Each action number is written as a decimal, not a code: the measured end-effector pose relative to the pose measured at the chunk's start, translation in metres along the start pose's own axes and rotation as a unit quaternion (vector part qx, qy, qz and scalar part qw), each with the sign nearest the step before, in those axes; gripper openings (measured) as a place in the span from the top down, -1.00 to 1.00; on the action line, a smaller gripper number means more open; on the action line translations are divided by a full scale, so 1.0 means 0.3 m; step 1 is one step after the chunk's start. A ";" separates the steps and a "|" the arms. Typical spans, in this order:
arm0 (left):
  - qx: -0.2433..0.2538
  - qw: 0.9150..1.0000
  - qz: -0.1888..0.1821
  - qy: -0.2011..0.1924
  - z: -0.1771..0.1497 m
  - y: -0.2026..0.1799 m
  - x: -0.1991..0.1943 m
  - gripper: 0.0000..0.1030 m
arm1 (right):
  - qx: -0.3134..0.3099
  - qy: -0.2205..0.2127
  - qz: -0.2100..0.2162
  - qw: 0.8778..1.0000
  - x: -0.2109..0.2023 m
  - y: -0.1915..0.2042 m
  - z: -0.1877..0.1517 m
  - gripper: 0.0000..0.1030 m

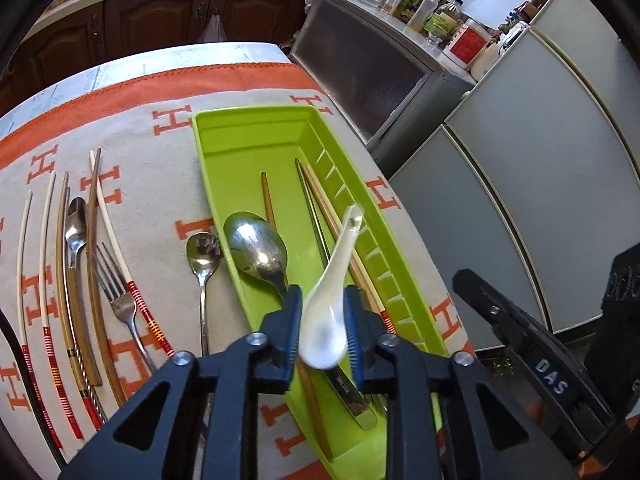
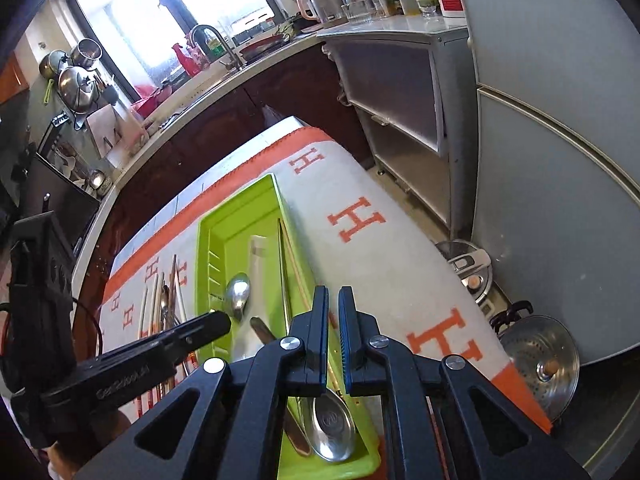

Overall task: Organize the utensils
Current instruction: 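Open both tools to release the spoons in the green tray, then move both open tools back over the remaining chopsticks, then grasp a red-striped white chopstick with the left tool, then grasp another red-striped chopstick with the right tool while the left tool holds its chopstick, then carry both red-striped chopsticks over the green tray with both tools, then open both tools to release the chopsticks in the green tray, then withdraw both open tools back over the utensil row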

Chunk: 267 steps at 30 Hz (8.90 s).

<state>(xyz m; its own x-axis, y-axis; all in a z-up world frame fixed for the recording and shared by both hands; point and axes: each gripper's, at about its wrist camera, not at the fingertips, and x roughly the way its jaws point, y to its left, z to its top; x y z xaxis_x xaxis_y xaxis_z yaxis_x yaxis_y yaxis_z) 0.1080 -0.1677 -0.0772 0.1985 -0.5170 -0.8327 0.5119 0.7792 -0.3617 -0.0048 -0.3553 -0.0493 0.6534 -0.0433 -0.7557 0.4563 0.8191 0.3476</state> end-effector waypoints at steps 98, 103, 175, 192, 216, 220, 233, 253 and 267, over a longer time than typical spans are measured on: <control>-0.156 0.976 0.126 -0.081 -0.294 0.676 -0.412 -0.47 | -0.258 0.136 0.075 0.954 0.236 0.800 -0.323 0.86; -0.137 0.977 0.151 -0.067 -0.218 0.694 -0.331 -0.41 | -0.252 0.143 0.078 0.954 0.261 0.786 -0.320 0.85; -0.234 0.955 0.162 -0.081 -0.479 0.853 -0.461 0.93 | -0.275 0.171 0.085 0.942 0.458 1.034 -0.412 0.59; -0.229 0.957 0.160 -0.074 -0.454 0.804 -0.454 0.93 | -0.345 0.135 0.044 0.928 0.459 1.102 -0.454 0.90; -0.085 0.996 0.025 -0.026 -0.035 0.157 -0.188 0.93 | -0.230 0.085 0.003 0.970 0.112 0.381 -0.094 0.89; -0.087 0.996 0.013 -0.004 0.004 0.099 -0.106 0.93 | -0.184 0.105 0.002 0.977 0.134 0.289 -0.058 0.81; -0.076 0.997 0.025 0.017 -0.021 0.040 -0.030 0.50 | -0.076 0.038 0.011 0.996 0.096 0.154 0.025 0.46; -0.071 0.983 0.155 -0.063 -0.273 0.256 -0.353 -0.18 | -0.167 0.063 0.051 0.983 0.050 0.435 -0.180 0.46; -0.097 0.972 0.200 -0.074 -0.335 0.369 -0.401 -0.23 | -0.222 0.095 0.068 0.968 0.068 0.594 -0.293 0.46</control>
<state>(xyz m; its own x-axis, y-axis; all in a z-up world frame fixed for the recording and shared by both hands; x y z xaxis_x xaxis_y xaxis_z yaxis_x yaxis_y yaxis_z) 0.0567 0.0165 -0.0592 0.4745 -0.1923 -0.8590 0.2042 0.9733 -0.1051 0.0367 -0.1600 -0.0515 0.5479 0.1532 -0.8224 0.0416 0.9769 0.2097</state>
